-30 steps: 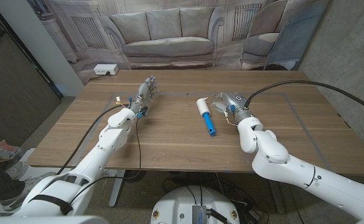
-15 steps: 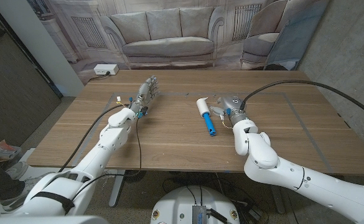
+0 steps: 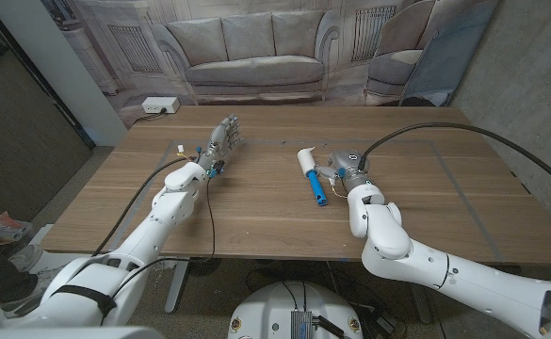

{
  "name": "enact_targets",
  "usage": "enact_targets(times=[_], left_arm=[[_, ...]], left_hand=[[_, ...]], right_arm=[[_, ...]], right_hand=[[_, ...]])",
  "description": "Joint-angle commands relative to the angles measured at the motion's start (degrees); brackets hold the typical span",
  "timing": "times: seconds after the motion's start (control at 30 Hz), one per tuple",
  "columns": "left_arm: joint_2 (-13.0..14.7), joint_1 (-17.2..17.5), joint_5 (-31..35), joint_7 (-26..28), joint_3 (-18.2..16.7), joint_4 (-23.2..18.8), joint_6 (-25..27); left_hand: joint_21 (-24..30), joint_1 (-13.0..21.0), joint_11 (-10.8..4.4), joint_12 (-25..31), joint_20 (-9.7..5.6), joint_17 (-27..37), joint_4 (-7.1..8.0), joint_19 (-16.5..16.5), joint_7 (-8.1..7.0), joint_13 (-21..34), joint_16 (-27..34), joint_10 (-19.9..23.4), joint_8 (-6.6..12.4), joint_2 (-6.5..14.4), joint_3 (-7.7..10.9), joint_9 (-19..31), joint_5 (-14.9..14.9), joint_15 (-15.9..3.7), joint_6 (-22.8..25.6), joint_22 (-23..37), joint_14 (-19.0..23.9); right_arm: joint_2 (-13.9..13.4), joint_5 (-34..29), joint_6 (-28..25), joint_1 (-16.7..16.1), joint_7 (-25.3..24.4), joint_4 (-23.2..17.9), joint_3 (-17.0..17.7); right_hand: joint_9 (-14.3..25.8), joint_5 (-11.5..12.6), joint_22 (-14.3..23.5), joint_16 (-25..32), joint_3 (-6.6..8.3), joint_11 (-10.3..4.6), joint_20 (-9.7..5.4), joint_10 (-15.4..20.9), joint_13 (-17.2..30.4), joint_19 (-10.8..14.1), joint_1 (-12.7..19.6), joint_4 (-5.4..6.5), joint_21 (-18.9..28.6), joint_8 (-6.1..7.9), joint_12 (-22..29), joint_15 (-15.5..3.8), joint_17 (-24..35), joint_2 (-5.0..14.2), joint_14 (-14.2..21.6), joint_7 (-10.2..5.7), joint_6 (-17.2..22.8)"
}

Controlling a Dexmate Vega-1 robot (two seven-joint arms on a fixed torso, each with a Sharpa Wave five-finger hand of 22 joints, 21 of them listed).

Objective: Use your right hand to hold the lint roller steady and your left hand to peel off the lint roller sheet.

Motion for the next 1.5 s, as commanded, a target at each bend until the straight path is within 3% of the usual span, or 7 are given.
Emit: enact_targets(times=[0.03, 0.3, 0.43, 0.5, 0.57, 1.13, 1.5], left_arm=[[-0.84, -1.08, 0.58, -0.6, -0.43, 2.22, -0.49], [-1.1, -1.42, 0.77, -1.23, -0.71, 2.9, -0.5], [-1.14, -1.5, 0.95, -1.22, -0.83, 3.02, -0.36], [-1.26, -1.48, 0.9, -1.3, -0.96, 3.12, -0.46], [-1.26, -1.54, 0.99, -1.31, -1.0, 3.21, -0.36], [-1.84, -2.26, 1.29, -2.16, -1.42, 4.66, -0.72], [-2.09, -2.73, 1.49, -2.8, -1.59, 5.49, -1.01]], left_hand=[[-0.16, 0.2, 0.23, -0.24, 0.26, 0.23, 0.0, -0.22, 0.18, 0.09, -0.27, -0.13, 0.06, -0.02, 0.29, 0.18, -0.4, 0.1, 0.27, 0.19, -0.23], [-0.16, 0.15, 0.26, -0.25, 0.23, 0.26, 0.11, -0.22, 0.18, 0.1, -0.29, -0.13, 0.04, -0.03, 0.23, 0.18, -0.49, 0.18, 0.27, 0.22, -0.32], [-0.17, 0.12, 0.22, -0.26, 0.21, 0.26, 0.16, -0.25, 0.15, 0.1, -0.29, -0.17, 0.04, -0.03, 0.2, 0.19, -0.53, 0.14, 0.31, 0.23, -0.34], [-0.16, 0.11, 0.24, -0.25, 0.22, 0.27, 0.18, -0.24, 0.18, 0.1, -0.28, -0.14, 0.03, -0.03, 0.19, 0.19, -0.55, 0.13, 0.3, 0.23, -0.34], [-0.16, 0.09, 0.26, -0.28, 0.22, 0.27, 0.21, -0.22, 0.14, 0.1, -0.27, -0.2, 0.03, -0.03, 0.18, 0.19, -0.57, 0.11, 0.31, 0.24, -0.33], [-0.17, -0.06, 0.25, -0.28, 0.24, 0.31, 0.45, -0.26, 0.17, 0.1, -0.24, -0.22, -0.01, -0.03, 0.04, 0.2, -0.72, 0.16, 0.34, 0.28, -0.33], [-0.18, -0.3, 0.26, -0.23, 0.33, 0.35, 0.69, -0.31, 0.08, 0.11, -0.21, -0.08, 0.01, -0.08, -0.14, 0.2, -0.79, 0.12, 0.45, 0.32, -0.33]], right_arm=[[1.88, -4.15, -2.43, 1.22, 1.61, 2.49, -2.93], [4.53, -7.85, -4.43, 1.17, 0.31, 5.79, -4.72], [4.89, -7.89, -4.33, 1.26, 1.46, 6.18, -4.7], [5.44, -10.6, -5.94, 2.5, 3.47, 7.44, -6.82], [6.05, -8.89, -5.48, 1.56, 2.75, 7.43, -5.42], [7.05, -11.05, -5.47, 3.79, 7.95, 10.09, -8.17], [8.18, -14.47, -6.56, 5.01, 11.85, 12.41, -9.54]], right_hand=[[0.24, 0.65, 0.27, 0.81, -0.23, -0.32, -0.29, 2.28, 0.47, 1.19, 1.71, -0.81, -0.1, 0.81, 1.09, -2.64, 0.67, -0.77, 1.88, -0.48, 1.29], [0.67, 1.47, 0.32, 1.28, -1.36, -1.56, -0.36, 4.49, 1.14, 1.93, 4.03, -1.39, -0.16, 1.72, 2.37, -4.32, 1.31, -4.19, 3.48, -1.16, 2.79], [1.03, 2.14, 0.37, 2.5, -2.01, -2.89, -1.0, 5.88, 1.68, 3.4, 5.89, -1.43, 0.15, 2.27, 3.35, -5.5, 2.2, -5.41, 5.62, -1.57, 3.36], [1.11, 2.32, 0.38, 2.63, -2.1, -3.04, -1.02, 5.94, 1.82, 3.47, 6.54, -1.49, 0.13, 2.38, 3.49, -5.53, 2.45, -5.58, 5.59, -1.7, 3.45], [1.2, 2.55, 0.39, 2.74, -2.2, -3.24, -1.11, 5.93, 1.99, 3.54, 7.51, -1.68, 0.09, 2.45, 3.65, -5.57, 2.68, -5.98, 5.53, -1.82, 3.41], [1.22, 4.04, 0.51, 2.04, -3.24, -3.05, -0.94, 2.39, 3.1, 3.58, 8.9, -0.19, -0.31, 1.16, 3.41, -5.06, 4.32, -6.45, 3.06, -1.78, -0.39], [1.05, 5.35, 0.55, 1.25, -2.18, -3.21, -1.12, 0.81, 3.55, 3.35, 13.11, -1.03, -0.61, 0.52, 3.37, -5.34, 4.66, -5.68, 1.81, -2.29, -1.8]])
